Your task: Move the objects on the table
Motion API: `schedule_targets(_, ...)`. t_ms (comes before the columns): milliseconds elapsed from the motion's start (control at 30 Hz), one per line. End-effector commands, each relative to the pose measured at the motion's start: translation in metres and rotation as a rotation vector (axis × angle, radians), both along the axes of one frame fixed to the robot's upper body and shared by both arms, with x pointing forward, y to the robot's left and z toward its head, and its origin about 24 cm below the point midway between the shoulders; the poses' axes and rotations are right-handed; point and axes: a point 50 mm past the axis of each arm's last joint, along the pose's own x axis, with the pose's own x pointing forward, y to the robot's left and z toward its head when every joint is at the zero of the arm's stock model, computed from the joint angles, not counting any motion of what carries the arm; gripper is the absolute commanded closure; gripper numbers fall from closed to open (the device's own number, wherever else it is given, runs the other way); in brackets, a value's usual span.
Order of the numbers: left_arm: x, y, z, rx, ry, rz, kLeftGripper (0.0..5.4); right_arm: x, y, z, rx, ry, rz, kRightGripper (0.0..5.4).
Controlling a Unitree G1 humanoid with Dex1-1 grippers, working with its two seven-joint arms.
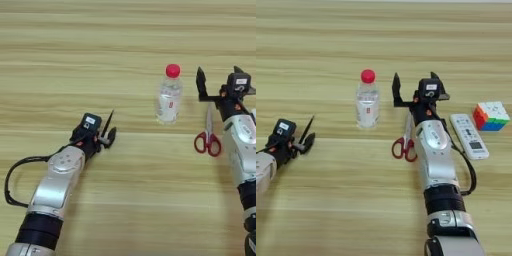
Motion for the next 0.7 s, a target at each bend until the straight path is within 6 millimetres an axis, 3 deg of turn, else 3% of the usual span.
schedule_targets(33, -0.0141, 0.0109, -0.0234, 0.045, 0.12, 0.039, 1.72, 0.0006, -0.0013, -0.0013, 0.002, 0.019, -0.007, 0.0)
schedule_targets(700, -0.0148, 0.0121, -0.0238, 0.028, 0.128, 0.046, 3.48, 0.0009, -0.002, -0.0012, 0.003, 0.018, -0.01, 0.0)
